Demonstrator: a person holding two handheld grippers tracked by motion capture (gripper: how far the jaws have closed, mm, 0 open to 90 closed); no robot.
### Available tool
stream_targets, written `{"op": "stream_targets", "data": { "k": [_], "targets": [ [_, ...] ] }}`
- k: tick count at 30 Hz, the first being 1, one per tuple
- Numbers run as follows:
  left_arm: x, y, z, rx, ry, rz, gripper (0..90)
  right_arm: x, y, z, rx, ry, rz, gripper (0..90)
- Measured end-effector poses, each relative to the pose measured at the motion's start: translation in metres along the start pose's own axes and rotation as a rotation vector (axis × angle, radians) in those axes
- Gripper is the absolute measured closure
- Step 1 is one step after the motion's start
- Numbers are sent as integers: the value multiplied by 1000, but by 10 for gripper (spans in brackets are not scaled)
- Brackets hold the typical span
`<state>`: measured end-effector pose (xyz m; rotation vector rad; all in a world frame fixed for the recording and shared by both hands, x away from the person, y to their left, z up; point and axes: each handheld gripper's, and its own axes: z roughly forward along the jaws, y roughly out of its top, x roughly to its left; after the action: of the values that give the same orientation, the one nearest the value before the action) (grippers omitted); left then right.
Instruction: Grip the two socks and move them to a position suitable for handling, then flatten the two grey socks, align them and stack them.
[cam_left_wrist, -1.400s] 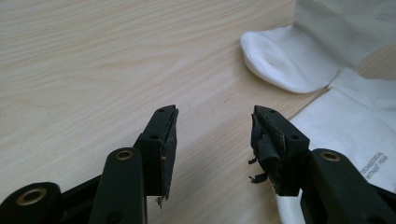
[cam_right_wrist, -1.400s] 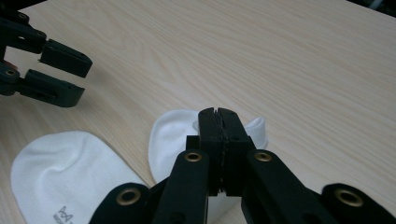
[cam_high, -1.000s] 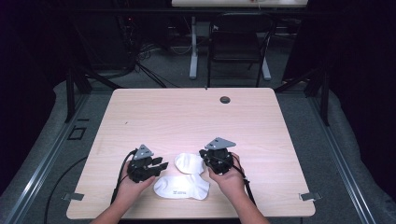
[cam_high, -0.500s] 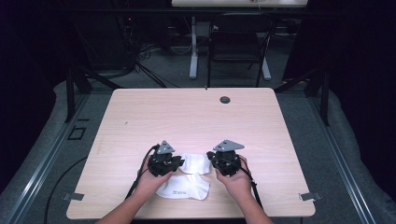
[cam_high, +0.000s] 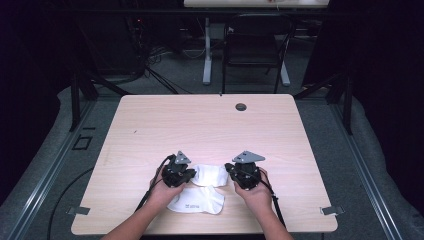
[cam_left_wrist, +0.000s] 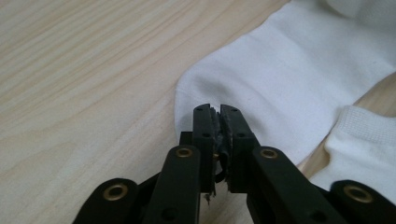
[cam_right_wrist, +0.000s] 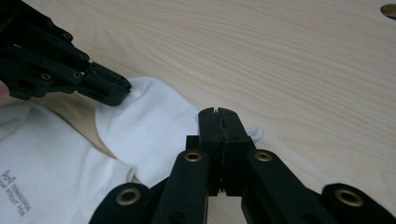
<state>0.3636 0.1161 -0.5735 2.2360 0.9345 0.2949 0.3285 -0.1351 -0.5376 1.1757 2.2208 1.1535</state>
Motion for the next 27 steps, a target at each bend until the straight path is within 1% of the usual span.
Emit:
{"op": "stream_targets", "data": {
  "k": [1,2,3,4,5,6,7,8,9,10,11,12,13,14,16,17,18,21,22,23,24,25,27],
  "targets": [
    [1,0,-1,4,6,-3,872,-1,-1,0,3,-1,0,899],
    [3,0,-2,7,26,-9,882,-4,-2,0,8,-7,1,899],
    [3,0,-2,7,26,-9,884,-4,-2,0,8,-7,1,899],
    [6,-2,-3,0,25,-35,886,-6,-4,1,4,-14,9,900],
    [6,-2,-3,0,25,-35,888,-6,-4,1,4,-14,9,900],
    [7,-3,-4,-5,28,-47,888,-7,-5,2,7,-17,14,899],
    [9,-4,-5,-7,34,-51,889,-9,-6,3,19,-16,14,899],
    [11,-5,-7,-13,35,-68,890,-12,-10,6,30,-15,26,899],
    [11,-5,-7,-13,35,-68,890,-12,-10,6,30,-15,26,899],
    [13,-6,-8,-13,28,-79,890,-13,-12,7,37,-14,31,899],
    [14,-7,-9,-25,26,-96,890,-15,-15,11,49,-17,42,899],
    [14,-7,-9,-25,26,-96,890,-16,-16,12,61,-12,44,899],
    [15,-8,-9,-25,21,-103,890,-16,-16,12,61,-12,44,899],
    [15,-8,-10,-27,25,-101,889,-16,-17,13,62,-10,54,899],
    [15,-10,-12,-32,24,-116,889,-18,-20,17,85,-16,58,897],
    [15,-10,-12,-32,24,-116,889,-18,-20,17,85,-16,58,897],
    [16,-11,-13,-41,24,-130,889,-18,-22,19,103,-13,72,889],
    [17,-12,-14,-37,23,-139,888,-19,-23,19,116,-21,70,880],
    [18,-14,-15,-36,23,-137,887,-21,-25,20,128,-16,83,864],
    [18,-14,-15,-36,23,-137,885,-21,-25,20,128,-16,83,864],
    [18,-15,-15,-37,27,-141,885,-22,-26,19,137,-24,91,858],
    [18,-15,-15,-37,27,-141,882,-22,-26,19,137,-24,91,858],
    [18,-15,-16,-35,24,-141,876,-24,-26,18,122,-22,108,849]
  ]
}}
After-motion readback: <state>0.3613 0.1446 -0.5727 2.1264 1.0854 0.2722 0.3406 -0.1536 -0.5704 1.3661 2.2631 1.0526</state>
